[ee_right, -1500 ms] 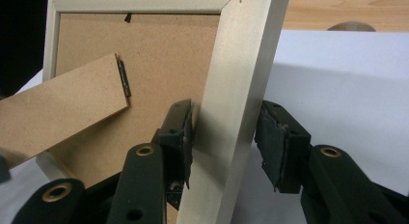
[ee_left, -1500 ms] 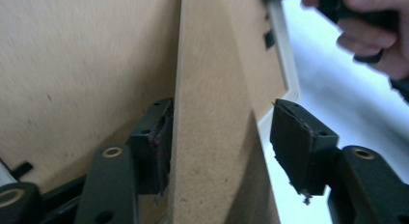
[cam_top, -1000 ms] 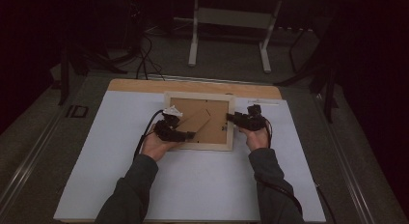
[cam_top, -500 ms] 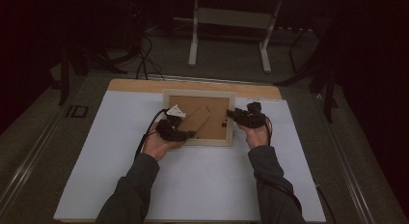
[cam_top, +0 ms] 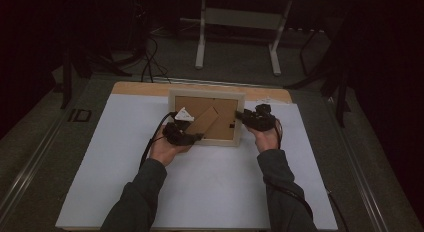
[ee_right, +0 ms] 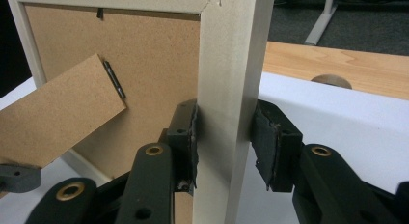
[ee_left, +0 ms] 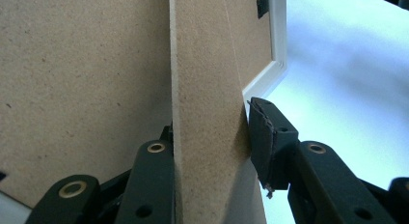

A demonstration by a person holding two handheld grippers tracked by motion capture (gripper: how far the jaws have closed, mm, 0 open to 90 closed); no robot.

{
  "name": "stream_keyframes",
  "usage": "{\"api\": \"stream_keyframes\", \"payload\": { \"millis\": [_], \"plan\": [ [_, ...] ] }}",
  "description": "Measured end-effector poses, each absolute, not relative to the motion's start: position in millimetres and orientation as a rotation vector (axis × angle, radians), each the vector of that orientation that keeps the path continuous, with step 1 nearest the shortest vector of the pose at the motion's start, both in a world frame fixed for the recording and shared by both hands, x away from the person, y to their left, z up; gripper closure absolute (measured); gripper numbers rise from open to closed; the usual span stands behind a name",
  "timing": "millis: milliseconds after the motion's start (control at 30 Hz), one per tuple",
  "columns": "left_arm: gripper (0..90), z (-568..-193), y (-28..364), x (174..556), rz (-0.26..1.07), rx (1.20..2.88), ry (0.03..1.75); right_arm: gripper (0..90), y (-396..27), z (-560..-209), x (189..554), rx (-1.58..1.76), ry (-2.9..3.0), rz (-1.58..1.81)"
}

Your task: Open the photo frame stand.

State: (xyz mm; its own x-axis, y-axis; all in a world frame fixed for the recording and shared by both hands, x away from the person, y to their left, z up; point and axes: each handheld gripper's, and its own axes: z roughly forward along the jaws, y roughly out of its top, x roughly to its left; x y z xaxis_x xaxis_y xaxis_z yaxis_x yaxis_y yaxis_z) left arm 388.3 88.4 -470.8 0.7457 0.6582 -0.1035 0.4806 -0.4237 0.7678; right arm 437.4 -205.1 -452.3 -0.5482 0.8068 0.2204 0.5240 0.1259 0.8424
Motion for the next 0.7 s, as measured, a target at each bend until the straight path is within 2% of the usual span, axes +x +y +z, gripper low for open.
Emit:
{"api": "stream_keyframes", "payload": {
  "millis": [433,700],
  "plan": [
    [68.5,-467.9,81.4,384.9,0.327,2.081,0.831,62.1,-202.3,-446.7,439.4,1.288,2.098,1.364],
    [71.1,-470.9,75.6,384.3,0.370,2.123,0.816,61.9,-199.5,-441.4,438.3,1.264,2.097,1.367]
  ]
}}
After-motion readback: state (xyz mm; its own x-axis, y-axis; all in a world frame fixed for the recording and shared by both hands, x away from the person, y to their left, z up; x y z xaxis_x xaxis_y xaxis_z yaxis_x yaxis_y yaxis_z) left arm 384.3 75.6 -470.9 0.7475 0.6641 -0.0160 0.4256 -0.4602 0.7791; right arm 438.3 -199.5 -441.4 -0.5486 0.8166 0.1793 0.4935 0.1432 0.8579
